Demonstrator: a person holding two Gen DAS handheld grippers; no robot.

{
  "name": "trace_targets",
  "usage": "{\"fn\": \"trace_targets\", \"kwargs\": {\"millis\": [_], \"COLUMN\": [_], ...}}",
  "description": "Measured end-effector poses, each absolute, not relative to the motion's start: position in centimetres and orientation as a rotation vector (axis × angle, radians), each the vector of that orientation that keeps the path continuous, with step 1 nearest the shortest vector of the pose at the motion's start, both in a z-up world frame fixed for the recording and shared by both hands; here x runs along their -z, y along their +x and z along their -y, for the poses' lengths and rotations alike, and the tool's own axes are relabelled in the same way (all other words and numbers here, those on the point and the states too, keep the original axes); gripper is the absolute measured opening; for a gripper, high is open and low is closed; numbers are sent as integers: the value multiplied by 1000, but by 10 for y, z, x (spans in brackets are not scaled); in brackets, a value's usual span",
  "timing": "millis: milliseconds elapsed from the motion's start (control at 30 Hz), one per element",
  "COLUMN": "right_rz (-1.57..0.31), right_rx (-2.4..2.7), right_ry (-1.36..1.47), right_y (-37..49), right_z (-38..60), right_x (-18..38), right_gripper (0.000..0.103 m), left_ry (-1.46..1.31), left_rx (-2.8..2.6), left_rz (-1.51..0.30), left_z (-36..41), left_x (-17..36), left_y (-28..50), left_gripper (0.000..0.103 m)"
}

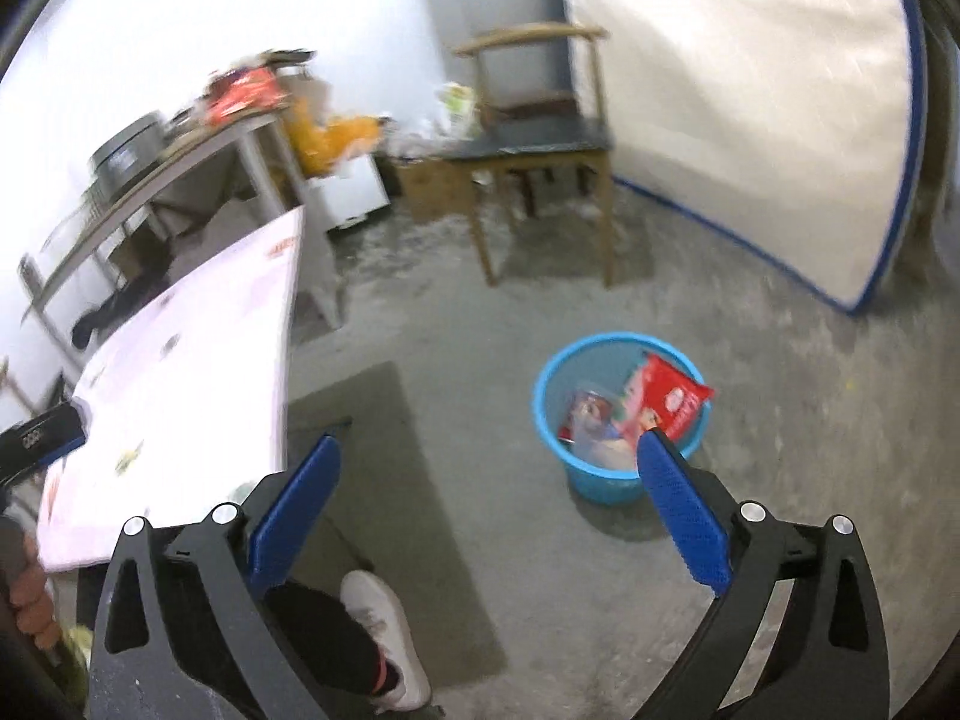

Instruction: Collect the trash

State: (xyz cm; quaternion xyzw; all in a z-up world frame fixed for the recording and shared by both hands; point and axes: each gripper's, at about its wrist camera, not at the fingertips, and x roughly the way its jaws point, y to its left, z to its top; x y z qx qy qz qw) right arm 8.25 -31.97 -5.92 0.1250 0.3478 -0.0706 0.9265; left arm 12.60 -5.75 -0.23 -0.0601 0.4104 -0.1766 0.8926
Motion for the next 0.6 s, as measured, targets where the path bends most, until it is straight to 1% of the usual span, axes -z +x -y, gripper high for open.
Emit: {"fn": "trace_targets", "kwargs": {"millis": [233,433,500,600], "right_rz": [-707,-690,-725,-764], "right_rx": [207,321,403,443], "right_ry": [152,89,63,100], "right_y": [56,39,40,40], "right_z": [268,260,261,269], "right_x": [49,42,44,50], "right_gripper": [95,95,95,95], "left_ry": [19,62,42,56], "left_rx": [292,280,289,311], "left_rz": [-782,-790,-802,-841], "left_z": [66,86,88,98], "left_x": [-3,-6,-3,4], "left_y": [97,97,92,85], "left_gripper": [97,97,97,97]}}
